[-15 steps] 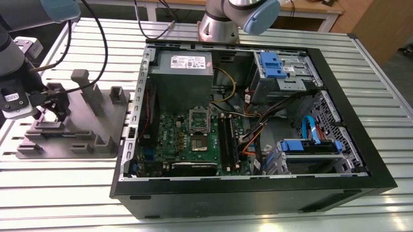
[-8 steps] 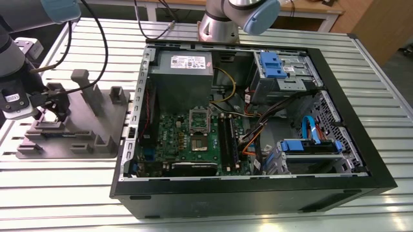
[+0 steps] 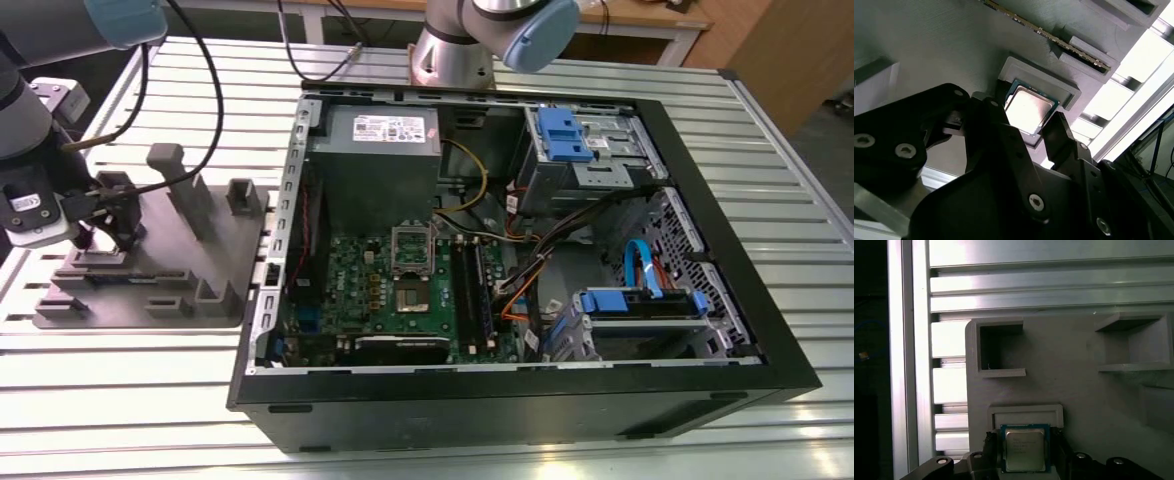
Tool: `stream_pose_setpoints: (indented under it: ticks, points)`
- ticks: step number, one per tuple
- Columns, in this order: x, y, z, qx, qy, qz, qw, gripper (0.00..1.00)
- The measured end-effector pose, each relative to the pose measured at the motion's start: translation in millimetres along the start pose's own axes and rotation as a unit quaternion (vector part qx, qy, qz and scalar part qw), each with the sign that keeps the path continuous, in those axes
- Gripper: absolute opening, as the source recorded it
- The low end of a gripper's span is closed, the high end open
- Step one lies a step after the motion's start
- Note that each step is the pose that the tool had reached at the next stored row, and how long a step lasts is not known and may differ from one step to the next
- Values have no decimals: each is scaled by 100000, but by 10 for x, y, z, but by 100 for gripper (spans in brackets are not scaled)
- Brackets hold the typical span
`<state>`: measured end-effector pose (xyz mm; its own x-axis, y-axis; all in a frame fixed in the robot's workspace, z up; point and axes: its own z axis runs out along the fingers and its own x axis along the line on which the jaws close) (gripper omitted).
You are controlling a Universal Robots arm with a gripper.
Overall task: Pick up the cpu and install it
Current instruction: 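Pick up the cpu and move it towards the insertion slot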
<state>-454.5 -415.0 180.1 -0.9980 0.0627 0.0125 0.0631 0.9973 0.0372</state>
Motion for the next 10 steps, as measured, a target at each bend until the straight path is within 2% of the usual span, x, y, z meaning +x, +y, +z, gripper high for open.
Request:
stream_pose_setpoints:
  ticks: [10]
  points:
    - [0, 1, -12, -6, 14, -396, 99999, 56]
